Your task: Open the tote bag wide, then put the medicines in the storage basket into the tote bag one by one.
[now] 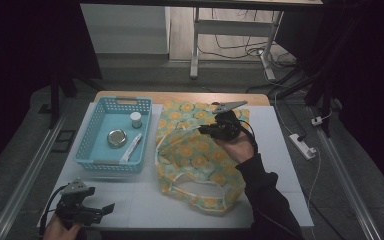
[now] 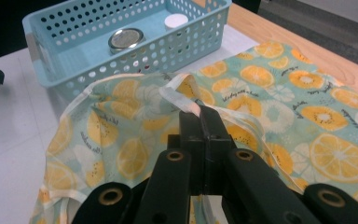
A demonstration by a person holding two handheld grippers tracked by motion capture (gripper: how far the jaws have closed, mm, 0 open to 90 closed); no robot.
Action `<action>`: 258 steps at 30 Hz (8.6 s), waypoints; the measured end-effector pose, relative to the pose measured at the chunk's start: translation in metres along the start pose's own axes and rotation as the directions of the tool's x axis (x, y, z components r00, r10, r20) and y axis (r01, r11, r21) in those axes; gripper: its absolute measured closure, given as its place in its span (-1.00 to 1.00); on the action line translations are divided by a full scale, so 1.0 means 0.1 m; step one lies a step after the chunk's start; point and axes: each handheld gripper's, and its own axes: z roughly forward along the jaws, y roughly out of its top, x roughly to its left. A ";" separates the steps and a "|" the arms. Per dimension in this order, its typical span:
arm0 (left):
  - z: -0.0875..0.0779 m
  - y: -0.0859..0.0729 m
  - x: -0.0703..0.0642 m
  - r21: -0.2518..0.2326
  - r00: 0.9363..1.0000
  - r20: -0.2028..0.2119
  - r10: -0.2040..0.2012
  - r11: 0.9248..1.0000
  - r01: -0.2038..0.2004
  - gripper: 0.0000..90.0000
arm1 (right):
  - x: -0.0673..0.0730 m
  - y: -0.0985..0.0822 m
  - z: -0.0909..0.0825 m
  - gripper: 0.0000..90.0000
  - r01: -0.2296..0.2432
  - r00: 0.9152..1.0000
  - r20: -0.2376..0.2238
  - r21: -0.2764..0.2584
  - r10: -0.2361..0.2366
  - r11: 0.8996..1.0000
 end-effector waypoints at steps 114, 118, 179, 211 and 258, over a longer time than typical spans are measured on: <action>0.50 1.71 0.93 -0.002 0.998 -0.063 -0.005 1.000 0.005 -1.00 | 0.04 -0.07 0.01 1.00 0.016 1.000 -0.025 -0.022 -0.017 1.000; 0.57 1.80 0.98 0.010 0.998 -0.053 -0.015 1.000 0.016 -1.00 | 0.04 -0.06 -0.01 1.00 0.017 0.999 -0.030 -0.024 -0.017 1.000; 0.85 2.04 1.17 0.201 0.983 -0.172 -0.067 0.974 0.102 -0.55 | -0.02 -0.09 -0.01 1.00 0.010 1.000 -0.021 -0.042 -0.011 0.999; 0.40 2.01 0.43 0.028 0.994 -0.011 0.109 0.994 -0.108 -0.55 | -0.02 -0.09 -0.03 1.00 0.016 1.000 -0.013 -0.051 -0.017 0.999; 1.13 2.08 -0.87 0.023 0.899 0.303 0.316 0.941 -0.338 -0.55 | -0.01 -0.10 0.02 1.00 0.018 1.000 -0.010 -0.052 -0.019 0.998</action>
